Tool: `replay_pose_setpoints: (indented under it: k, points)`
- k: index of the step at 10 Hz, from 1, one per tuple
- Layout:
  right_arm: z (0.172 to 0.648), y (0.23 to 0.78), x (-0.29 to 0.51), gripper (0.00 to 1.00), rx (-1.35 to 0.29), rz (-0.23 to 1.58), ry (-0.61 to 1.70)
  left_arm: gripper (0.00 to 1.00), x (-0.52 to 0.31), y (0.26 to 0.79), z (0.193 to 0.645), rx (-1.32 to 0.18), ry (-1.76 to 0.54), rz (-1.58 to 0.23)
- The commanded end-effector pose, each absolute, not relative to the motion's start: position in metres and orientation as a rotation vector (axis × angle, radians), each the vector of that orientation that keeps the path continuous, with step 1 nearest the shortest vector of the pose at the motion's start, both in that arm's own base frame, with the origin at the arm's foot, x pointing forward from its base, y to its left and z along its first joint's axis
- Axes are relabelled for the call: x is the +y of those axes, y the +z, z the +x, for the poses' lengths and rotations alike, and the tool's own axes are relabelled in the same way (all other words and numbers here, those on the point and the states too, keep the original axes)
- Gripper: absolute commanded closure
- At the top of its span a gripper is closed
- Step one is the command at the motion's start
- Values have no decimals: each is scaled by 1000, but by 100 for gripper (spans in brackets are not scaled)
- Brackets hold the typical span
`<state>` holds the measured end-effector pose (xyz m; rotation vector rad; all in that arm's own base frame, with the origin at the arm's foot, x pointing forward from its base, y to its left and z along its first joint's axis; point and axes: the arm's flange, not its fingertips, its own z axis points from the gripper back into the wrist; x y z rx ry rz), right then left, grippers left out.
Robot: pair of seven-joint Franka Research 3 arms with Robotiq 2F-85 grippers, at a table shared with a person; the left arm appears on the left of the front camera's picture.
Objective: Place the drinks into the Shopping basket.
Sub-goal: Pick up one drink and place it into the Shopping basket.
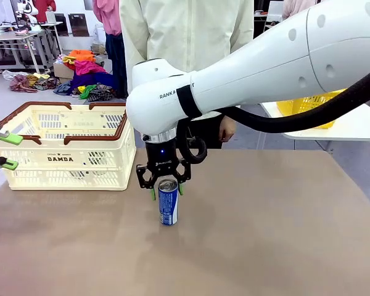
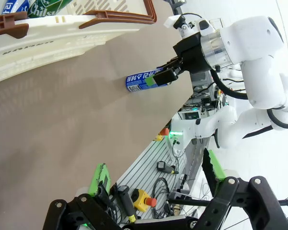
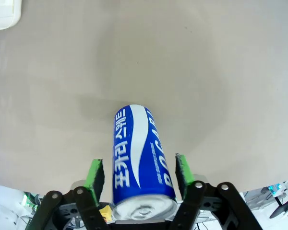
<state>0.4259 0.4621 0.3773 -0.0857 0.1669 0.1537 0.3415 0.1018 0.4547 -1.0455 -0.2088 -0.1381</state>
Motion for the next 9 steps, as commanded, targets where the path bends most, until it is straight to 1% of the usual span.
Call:
replay_pose_setpoints:
  k: [1,2,3,4,5,6,7,8,9]
  points:
    - [420,403,442,0,148,-22,195,0,103,455,339,-203,-147,-1043]
    - [420,435,423,0,142,23,184,0,103,455,339,-203,-147,-1043]
    - [417,480,389,0,145,64,142,0,103,455,339,-203,-147,-1043]
    - [415,517,350,0,176,100,104,0,103,455,339,-203,-147,-1043]
    - [412,541,301,0,247,166,51,0,103,455,339,-203,-147,-1043]
    - [408,557,242,0,379,328,106,0,103,455,339,-203,-147,-1043]
    - [398,566,176,0,445,508,43,0,103,455,339,-203,-147,-1043]
    - [379,568,102,0,474,732,26,0,103,455,339,-203,-147,-1043]
    - [360,567,41,0,469,941,49,0,103,455,339,-203,-147,-1043]
